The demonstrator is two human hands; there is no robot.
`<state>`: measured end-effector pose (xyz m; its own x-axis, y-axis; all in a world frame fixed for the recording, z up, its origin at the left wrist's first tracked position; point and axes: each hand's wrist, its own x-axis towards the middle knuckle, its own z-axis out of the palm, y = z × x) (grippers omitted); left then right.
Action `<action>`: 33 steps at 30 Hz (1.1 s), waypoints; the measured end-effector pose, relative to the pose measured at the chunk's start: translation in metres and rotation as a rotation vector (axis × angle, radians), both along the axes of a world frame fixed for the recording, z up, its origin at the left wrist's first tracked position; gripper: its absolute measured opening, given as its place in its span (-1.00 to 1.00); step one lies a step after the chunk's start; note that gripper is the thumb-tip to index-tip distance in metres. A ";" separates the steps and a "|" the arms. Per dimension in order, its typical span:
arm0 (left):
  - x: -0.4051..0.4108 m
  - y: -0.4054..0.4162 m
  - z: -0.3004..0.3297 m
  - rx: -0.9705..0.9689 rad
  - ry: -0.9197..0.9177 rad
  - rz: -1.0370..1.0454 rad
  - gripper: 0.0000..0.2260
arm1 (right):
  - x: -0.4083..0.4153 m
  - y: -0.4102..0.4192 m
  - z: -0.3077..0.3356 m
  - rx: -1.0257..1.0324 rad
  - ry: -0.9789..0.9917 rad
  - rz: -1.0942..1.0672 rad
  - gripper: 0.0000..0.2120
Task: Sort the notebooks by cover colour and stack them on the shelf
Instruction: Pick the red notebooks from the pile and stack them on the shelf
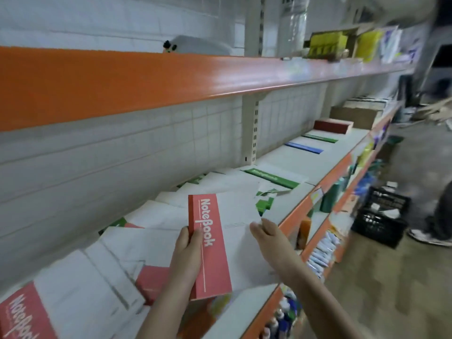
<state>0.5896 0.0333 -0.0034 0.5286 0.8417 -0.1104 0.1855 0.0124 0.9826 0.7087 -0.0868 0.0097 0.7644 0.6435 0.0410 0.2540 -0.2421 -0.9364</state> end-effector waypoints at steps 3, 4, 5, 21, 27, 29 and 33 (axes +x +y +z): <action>0.053 -0.022 0.003 0.034 0.025 -0.108 -0.69 | 0.042 -0.032 0.002 -0.026 0.010 -0.149 -0.71; 0.070 -0.030 0.004 0.047 0.036 -0.139 -0.74 | 0.057 -0.042 0.002 -0.029 0.018 -0.186 -0.71; 0.087 -0.037 0.006 0.049 0.042 -0.168 -0.76 | 0.071 -0.051 0.002 -0.025 0.015 -0.210 -0.70; 0.301 -0.162 -0.009 -0.120 -0.053 -0.514 -0.79 | 0.250 -0.198 -0.026 -0.050 0.108 -0.489 -0.79; 0.359 -0.188 -0.016 -0.118 -0.034 -0.588 -0.85 | 0.300 -0.231 -0.035 -0.056 0.126 -0.547 -0.77; 0.384 -0.195 -0.017 -0.136 -0.034 -0.607 -0.84 | 0.321 -0.239 -0.038 -0.047 0.116 -0.565 -0.76; 0.441 -0.202 -0.021 -0.143 -0.005 -0.658 -0.75 | 0.372 -0.248 -0.041 -0.058 0.093 -0.591 -0.74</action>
<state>1.0305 -0.1684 -0.0244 0.9272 0.3212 -0.1925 0.1938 0.0284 0.9806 1.0803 -0.3353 -0.0312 0.9921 0.1070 -0.0659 -0.0220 -0.3683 -0.9294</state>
